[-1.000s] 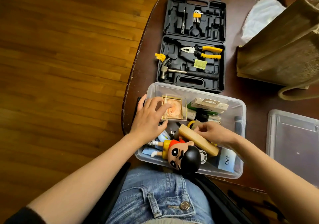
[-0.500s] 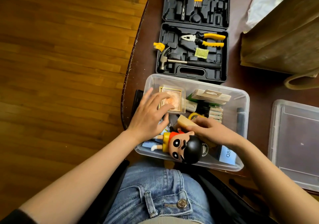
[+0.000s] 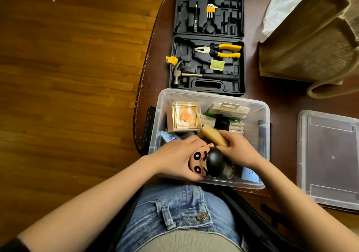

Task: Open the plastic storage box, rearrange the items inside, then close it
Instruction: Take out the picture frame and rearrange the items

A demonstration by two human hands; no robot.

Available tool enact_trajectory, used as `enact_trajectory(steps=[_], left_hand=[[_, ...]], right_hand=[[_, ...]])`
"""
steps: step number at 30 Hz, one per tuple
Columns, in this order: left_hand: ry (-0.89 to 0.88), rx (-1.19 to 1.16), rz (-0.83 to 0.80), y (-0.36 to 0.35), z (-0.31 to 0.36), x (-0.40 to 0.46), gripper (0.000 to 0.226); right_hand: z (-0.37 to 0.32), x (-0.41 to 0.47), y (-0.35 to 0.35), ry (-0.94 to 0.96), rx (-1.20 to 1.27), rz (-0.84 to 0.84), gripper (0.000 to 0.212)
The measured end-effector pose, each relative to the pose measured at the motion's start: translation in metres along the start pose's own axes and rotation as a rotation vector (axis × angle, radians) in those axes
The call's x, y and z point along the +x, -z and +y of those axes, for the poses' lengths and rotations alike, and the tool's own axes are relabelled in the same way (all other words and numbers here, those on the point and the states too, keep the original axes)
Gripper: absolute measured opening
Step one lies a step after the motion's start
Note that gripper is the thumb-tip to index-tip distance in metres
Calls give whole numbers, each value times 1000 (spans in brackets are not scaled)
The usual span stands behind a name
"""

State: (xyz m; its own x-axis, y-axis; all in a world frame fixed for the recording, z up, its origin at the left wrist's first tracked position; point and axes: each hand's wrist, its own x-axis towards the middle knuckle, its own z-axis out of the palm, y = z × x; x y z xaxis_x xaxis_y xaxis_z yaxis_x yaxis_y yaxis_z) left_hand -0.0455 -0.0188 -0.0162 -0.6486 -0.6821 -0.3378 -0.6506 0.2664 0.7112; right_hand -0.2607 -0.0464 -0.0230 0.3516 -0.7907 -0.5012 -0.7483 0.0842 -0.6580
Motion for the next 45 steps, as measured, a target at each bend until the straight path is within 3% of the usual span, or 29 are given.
enact_trajectory(steps=[2, 5, 8, 10, 13, 17, 22, 24, 26, 28, 33, 37, 39, 42, 45], left_hand=[[64, -23, 80, 8, 1, 1, 67], [195, -1, 254, 28, -4, 0, 71], [264, 375, 389, 41, -14, -1, 93], [315, 506, 400, 44, -15, 0, 89], [319, 490, 384, 45, -11, 6, 77], [165, 391, 350, 43, -2, 17, 71], [222, 179, 237, 62, 5, 34, 76], [158, -63, 190, 67, 11, 38, 65], [108, -414, 233, 68, 14, 38, 36], [120, -538, 355, 65, 14, 36, 21], [180, -615, 660, 52, 12, 26, 17], [185, -686, 745, 48, 12, 18, 11], [238, -782, 822, 49, 8, 16, 12], [338, -940, 905, 51, -4, 11, 15], [391, -1012, 931, 49, -11, 9, 17]], right_hand=[[1, -1, 5, -11, 50, 24, 20], [0, -3, 13, -31, 75, 23, 26], [1, -3, 21, -61, 157, 68, 29], [0, -1, 27, -70, 197, 122, 24], [0, -2, 36, -79, 304, 160, 25], [-5, -7, 43, -61, 560, 267, 20], [-7, -16, 43, 11, 784, 279, 25], [-9, -16, 40, 36, 880, 197, 28], [-12, -12, 34, 39, 913, 125, 29], [-14, -6, 30, 22, 816, 60, 36], [-11, 12, 29, -215, 446, -198, 58], [-8, 25, 43, -266, 272, -429, 42], [-5, 33, 35, -259, 55, -391, 30], [-7, 43, 2, -85, 5, -113, 11], [-15, 48, -25, 62, -117, -69, 18]])
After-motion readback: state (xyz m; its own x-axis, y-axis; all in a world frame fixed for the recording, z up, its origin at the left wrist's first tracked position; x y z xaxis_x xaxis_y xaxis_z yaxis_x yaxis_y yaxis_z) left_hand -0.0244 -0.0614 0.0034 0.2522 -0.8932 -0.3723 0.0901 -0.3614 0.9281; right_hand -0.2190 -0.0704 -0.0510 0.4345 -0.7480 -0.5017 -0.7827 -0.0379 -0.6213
